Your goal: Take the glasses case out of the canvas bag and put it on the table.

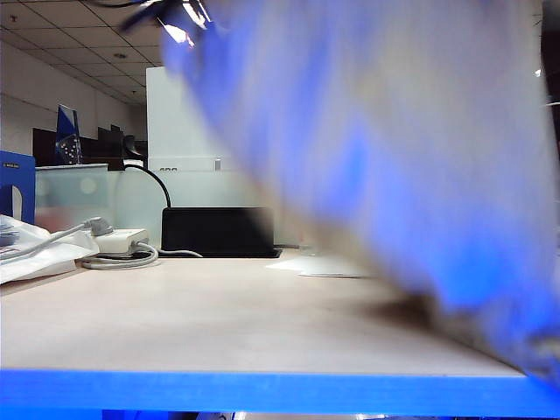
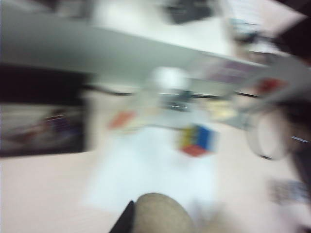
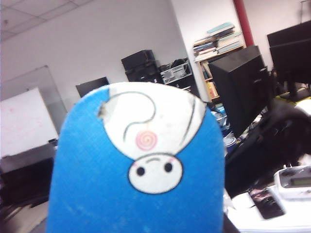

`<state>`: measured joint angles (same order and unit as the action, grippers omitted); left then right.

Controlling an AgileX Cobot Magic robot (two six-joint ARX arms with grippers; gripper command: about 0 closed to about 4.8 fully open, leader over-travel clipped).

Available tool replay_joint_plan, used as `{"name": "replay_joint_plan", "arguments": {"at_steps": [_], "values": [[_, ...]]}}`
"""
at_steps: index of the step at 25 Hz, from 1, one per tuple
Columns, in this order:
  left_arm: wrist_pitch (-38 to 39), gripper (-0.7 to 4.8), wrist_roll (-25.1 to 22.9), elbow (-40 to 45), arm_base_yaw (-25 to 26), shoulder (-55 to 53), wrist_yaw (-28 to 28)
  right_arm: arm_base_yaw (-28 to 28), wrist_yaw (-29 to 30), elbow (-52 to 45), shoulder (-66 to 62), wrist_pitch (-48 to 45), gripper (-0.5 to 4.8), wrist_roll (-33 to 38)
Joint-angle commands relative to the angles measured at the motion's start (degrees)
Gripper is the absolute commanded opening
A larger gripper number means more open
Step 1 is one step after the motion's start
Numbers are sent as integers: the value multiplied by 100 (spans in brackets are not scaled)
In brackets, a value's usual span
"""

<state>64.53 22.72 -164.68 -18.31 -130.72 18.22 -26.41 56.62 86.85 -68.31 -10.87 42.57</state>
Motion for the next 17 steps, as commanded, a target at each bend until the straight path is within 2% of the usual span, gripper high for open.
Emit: {"name": "replay_joint_plan", "arguments": {"at_steps": [1,3,4,5,7,8,9,10,12,17], "values": [[-811,-6,149,-17,-341,-81,267,-444,-138,20,-188,-151,189,-90],[-503,-5,-26,-15,-400,-101,-166,-476,-138,24,-190,-184,189,-203],[-149,-6,-31,-17,-341,-98,-632,-334,-114,24,-138,-138,188,-341],[72,-6,-50,-22,-192,-87,-706,-160,-94,24,-105,-59,188,-378],[614,-6,-452,-24,111,-2,-710,295,4,24,-96,391,189,-487],[846,-6,-702,-24,354,140,-815,791,210,24,-94,831,189,-835],[881,-6,-826,-24,444,245,-909,1082,267,22,-85,1185,188,-1161],[852,-6,-931,-24,660,476,-962,1300,44,17,-59,1777,189,-1545],[625,-6,-944,-24,1073,916,-962,1552,-15,17,-66,2378,189,-2170],[232,-6,-920,-24,2044,1950,-964,1777,-988,-35,-109,3735,188,-3641]]}}
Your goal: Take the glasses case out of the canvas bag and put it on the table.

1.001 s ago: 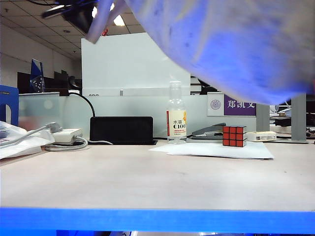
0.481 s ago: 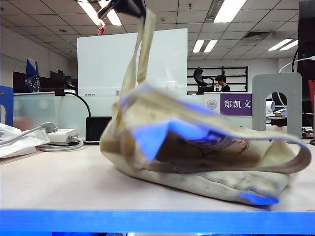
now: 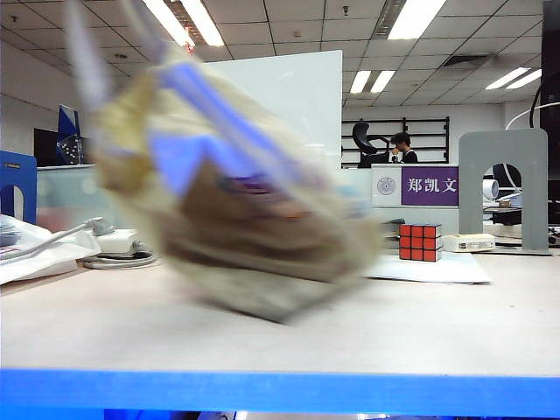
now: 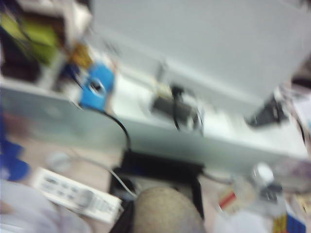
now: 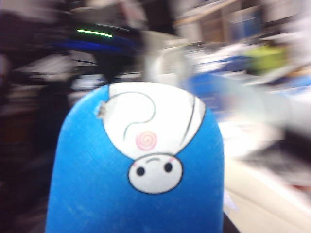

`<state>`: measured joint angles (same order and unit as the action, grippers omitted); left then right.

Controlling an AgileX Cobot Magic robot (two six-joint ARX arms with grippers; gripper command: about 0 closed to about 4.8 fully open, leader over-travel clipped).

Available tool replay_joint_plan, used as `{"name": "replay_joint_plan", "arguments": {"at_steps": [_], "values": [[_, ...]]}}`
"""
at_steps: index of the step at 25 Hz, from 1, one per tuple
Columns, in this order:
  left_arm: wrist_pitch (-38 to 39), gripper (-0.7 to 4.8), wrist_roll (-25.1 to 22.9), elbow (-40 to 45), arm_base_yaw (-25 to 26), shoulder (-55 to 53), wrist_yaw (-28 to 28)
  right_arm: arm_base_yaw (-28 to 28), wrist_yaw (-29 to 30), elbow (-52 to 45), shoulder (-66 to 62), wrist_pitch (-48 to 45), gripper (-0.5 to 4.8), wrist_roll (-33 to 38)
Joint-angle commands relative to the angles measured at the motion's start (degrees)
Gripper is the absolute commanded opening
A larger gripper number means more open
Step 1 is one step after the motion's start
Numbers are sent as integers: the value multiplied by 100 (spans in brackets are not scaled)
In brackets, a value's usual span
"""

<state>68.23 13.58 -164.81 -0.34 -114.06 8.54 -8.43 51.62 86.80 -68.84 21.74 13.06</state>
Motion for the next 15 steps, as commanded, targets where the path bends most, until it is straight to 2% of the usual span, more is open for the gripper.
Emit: {"name": "replay_joint_plan", "arguments": {"at_steps": [1,3,5,7,9,12,15], "values": [[-96,-6,-11,-11,457,457,35,-15,-817,-179,-94,636,188,-925],[114,-6,-11,-11,643,597,170,96,-1484,-575,-186,811,188,-1340],[546,-6,-155,-7,643,612,332,142,-2061,-1082,-387,793,188,-1390],[787,-6,-221,0,605,570,382,142,-2769,-1377,-710,802,188,-1401],[756,-6,-219,0,341,544,586,131,-3228,-1453,-1141,826,188,-1469],[778,-6,-229,0,35,487,564,79,-3462,-1453,-1604,800,186,-1456],[782,-6,-245,0,-365,420,564,-31,-3958,-1453,-1971,817,179,-1458]]}}
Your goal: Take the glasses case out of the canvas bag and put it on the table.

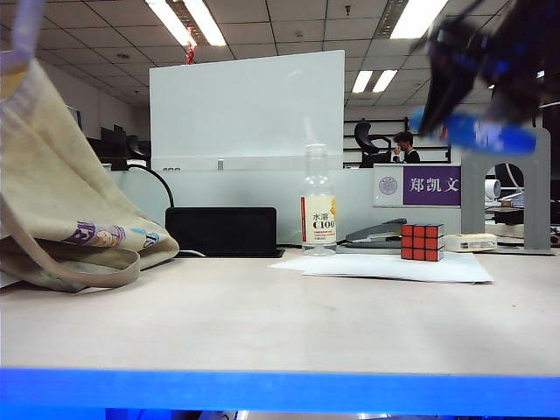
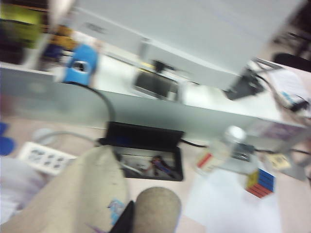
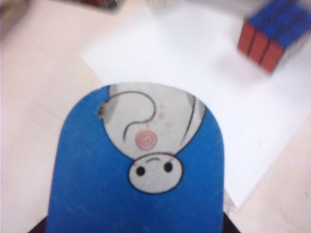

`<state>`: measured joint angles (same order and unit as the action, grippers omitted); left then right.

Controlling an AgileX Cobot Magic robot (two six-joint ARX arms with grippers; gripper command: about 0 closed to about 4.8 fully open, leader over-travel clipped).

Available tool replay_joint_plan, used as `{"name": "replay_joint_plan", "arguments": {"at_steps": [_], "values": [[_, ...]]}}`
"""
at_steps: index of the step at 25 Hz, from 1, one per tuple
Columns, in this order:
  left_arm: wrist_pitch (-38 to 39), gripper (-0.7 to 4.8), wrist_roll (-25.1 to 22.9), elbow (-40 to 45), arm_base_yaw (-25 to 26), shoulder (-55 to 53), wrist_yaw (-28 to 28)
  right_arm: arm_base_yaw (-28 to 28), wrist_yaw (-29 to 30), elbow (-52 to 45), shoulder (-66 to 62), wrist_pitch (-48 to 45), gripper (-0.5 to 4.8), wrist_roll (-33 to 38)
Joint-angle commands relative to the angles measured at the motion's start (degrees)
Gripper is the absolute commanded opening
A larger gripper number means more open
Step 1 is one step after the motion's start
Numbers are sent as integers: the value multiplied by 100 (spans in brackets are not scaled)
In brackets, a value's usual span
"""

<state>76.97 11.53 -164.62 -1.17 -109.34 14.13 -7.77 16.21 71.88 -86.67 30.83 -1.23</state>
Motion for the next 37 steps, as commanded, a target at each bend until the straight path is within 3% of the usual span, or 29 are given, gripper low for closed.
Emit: {"name": "replay_joint_plan", "arguments": {"at_steps": [1,9,15,27,30,33,35,37], "values": [[-90,-6,-42,-20,-417,-83,9,-96,-435,39,-293,-81,179,-28],[341,-5,-173,-20,-1340,-503,264,-693,-719,33,-940,-125,179,-7],[280,-6,-210,-20,-1703,-627,260,-970,-863,-227,-1338,-669,179,17],[466,-6,-278,-20,-1751,-638,339,-1005,-839,-745,-1792,-1259,182,17],[428,-6,-306,-20,-1751,-638,529,-1014,-404,-704,-1742,-1307,280,44],[168,-4,-649,-28,-1757,-623,872,-1019,68,-612,-1578,-1307,382,105],[-157,27,-662,-28,-1755,-592,1110,-1054,63,-553,-1412,-1290,401,122],[-553,103,-686,-31,-1755,-555,1239,-1073,42,-511,-1176,-1296,402,118]]}}
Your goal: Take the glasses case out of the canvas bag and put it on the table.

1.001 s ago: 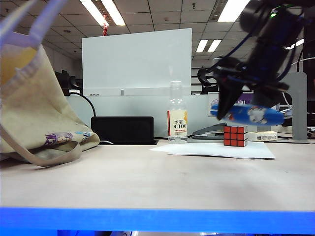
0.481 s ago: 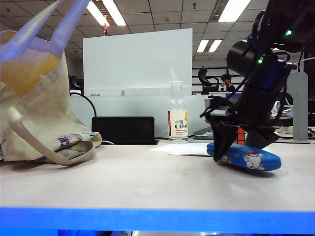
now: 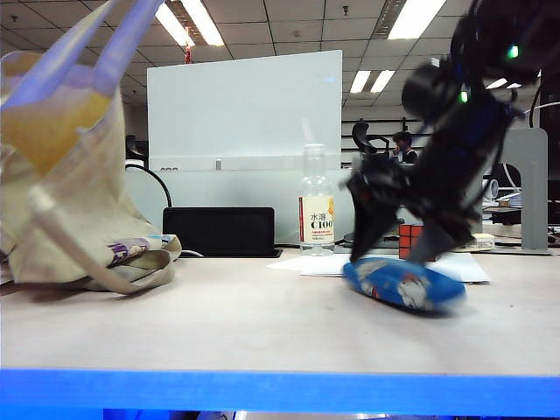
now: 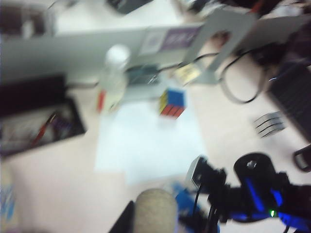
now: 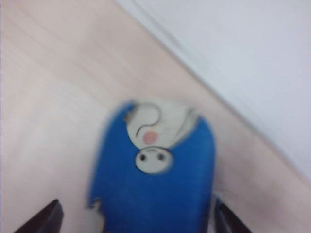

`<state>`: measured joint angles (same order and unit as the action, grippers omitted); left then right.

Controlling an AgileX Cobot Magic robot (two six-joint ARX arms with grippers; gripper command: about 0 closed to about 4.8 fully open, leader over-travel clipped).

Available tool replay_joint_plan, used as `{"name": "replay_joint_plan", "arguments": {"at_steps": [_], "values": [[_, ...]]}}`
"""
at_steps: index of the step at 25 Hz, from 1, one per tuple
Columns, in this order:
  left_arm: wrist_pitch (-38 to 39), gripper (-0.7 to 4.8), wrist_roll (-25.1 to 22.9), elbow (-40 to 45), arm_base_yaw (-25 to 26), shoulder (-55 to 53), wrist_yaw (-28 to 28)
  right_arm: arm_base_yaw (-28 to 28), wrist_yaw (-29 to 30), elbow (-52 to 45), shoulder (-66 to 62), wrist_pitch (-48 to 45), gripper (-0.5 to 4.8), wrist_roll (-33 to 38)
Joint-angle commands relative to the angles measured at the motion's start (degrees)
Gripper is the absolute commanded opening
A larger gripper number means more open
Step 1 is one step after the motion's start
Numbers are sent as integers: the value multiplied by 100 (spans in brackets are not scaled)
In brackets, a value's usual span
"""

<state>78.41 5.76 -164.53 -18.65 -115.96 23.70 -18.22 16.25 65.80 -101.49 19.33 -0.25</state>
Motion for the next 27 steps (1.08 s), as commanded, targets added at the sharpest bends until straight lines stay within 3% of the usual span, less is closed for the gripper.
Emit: {"name": "replay_joint_plan", "arguments": {"at_steps": [1,8,9,15,21,27], "values": [[-881,142,-105,-39,-7,118,293,-28,24,107,452,-173,402,20],[-1447,457,-83,-35,-7,125,177,-28,-109,214,1537,-164,410,22],[-1440,479,-85,-33,-7,116,142,-28,-111,214,1700,-164,409,22],[-940,479,-96,-33,-4,-129,-118,-24,-157,214,2529,-81,409,22],[450,479,79,35,-7,-706,-695,-28,-90,214,2942,313,409,37],[450,479,763,772,-11,-728,-15,-28,7,214,3071,870,409,35]]}}
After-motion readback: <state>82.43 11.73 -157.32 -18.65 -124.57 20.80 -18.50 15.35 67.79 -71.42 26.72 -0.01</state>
